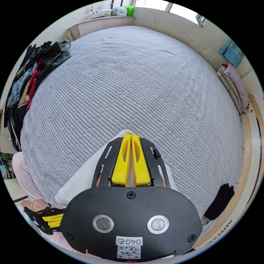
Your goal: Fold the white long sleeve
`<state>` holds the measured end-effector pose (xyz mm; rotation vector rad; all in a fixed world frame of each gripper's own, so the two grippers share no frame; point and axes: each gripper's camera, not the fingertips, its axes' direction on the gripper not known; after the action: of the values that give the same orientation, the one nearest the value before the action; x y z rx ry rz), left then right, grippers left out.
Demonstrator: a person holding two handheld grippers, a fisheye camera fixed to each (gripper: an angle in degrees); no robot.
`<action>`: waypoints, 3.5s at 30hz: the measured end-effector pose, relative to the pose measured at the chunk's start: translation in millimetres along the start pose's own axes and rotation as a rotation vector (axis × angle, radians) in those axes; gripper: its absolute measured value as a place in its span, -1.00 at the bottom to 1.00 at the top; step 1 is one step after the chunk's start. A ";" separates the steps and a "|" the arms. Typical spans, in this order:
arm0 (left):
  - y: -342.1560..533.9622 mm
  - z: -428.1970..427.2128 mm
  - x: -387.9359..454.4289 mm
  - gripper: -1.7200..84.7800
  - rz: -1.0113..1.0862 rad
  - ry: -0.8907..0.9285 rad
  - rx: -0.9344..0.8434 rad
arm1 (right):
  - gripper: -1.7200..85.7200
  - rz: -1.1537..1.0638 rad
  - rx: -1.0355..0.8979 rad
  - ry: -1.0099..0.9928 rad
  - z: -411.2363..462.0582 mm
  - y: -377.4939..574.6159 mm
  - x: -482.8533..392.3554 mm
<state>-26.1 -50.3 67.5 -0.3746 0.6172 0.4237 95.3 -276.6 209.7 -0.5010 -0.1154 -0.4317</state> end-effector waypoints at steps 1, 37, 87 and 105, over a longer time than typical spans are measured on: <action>-0.5 -2.7 -4.7 -0.98 -0.006 0.015 0.009 | -0.98 0.025 0.071 -0.070 -21.1 15.2 13.9; -97.4 64.7 -239.4 -0.91 -0.461 0.437 -0.167 | -0.64 0.444 0.173 -0.281 24.3 410.2 213.7; -196.1 -70.0 -95.5 -0.99 -0.244 0.214 -0.068 | -0.85 0.478 0.307 -0.361 96.9 471.6 255.2; -446.3 -53.8 208.5 -0.98 0.020 0.372 0.216 | -0.84 0.700 0.296 0.328 -73.1 577.5 447.8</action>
<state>318.3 -398.1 -9.6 -0.2415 1.0206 0.3037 747.3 -23.1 -13.8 -0.1509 0.3054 0.1940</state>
